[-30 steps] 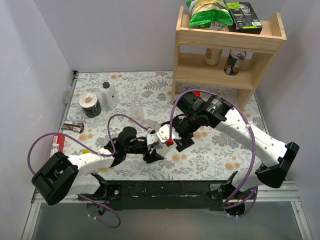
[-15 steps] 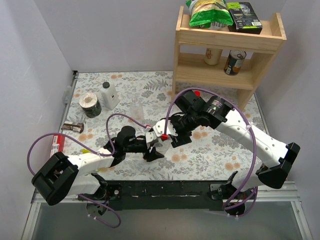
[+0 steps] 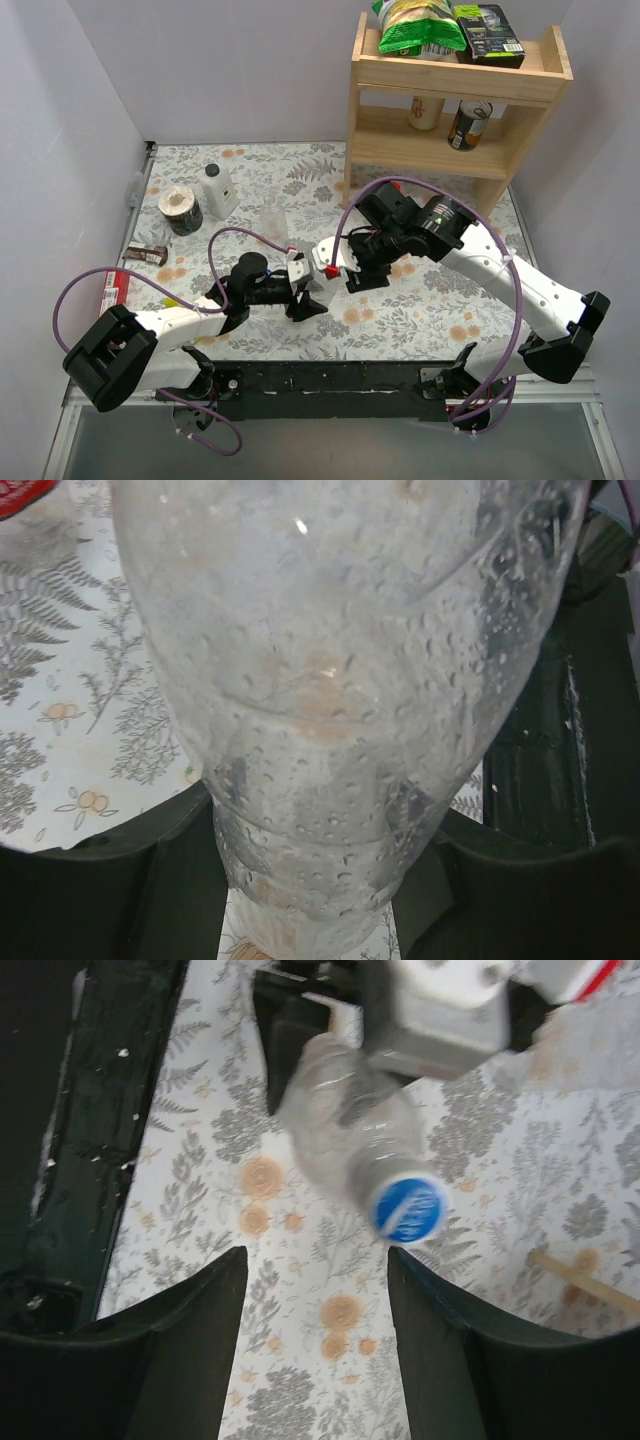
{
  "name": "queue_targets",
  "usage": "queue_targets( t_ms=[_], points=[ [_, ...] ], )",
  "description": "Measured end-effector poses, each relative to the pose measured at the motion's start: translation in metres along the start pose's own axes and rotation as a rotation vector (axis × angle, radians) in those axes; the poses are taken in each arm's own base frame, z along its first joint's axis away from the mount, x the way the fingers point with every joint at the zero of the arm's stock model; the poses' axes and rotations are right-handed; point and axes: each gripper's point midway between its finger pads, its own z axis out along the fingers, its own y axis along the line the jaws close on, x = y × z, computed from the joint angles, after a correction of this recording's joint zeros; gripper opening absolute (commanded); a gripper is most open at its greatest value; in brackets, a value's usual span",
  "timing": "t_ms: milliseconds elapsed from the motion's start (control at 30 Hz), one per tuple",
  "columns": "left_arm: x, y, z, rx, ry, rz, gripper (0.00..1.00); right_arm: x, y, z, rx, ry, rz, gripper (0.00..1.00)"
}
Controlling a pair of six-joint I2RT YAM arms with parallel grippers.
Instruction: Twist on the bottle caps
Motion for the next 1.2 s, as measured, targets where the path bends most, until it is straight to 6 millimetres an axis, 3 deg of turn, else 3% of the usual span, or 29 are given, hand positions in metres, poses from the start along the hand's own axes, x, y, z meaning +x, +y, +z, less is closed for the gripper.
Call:
queue_targets(
  t_ms=[200,300,433,567,700,867,1200],
  points=[
    [-0.006,0.015,-0.004,-0.062,-0.025,-0.021,0.00,0.019,0.023,-0.004,-0.028,0.032,0.107,0.65],
    [-0.006,0.013,-0.004,-0.049,-0.024,-0.019,0.00,0.029,0.002,-0.012,0.039,0.010,0.228,0.72],
    [-0.004,0.007,-0.004,-0.018,-0.014,-0.023,0.00,0.032,-0.046,-0.024,0.172,-0.082,0.364,0.79],
    [-0.005,0.004,-0.004,0.004,-0.010,-0.026,0.00,0.004,-0.064,-0.028,0.180,-0.251,0.362,0.85],
    [-0.013,0.004,-0.002,0.015,-0.021,-0.016,0.00,-0.019,-0.059,-0.024,0.121,-0.357,0.340,0.86],
    [-0.018,0.005,0.000,0.022,-0.026,-0.011,0.00,-0.032,-0.045,-0.016,0.032,-0.414,0.336,0.86],
    [-0.025,0.006,0.002,0.021,-0.036,-0.053,0.00,-0.034,-0.037,-0.005,-0.022,-0.433,0.354,0.85]
  ],
)
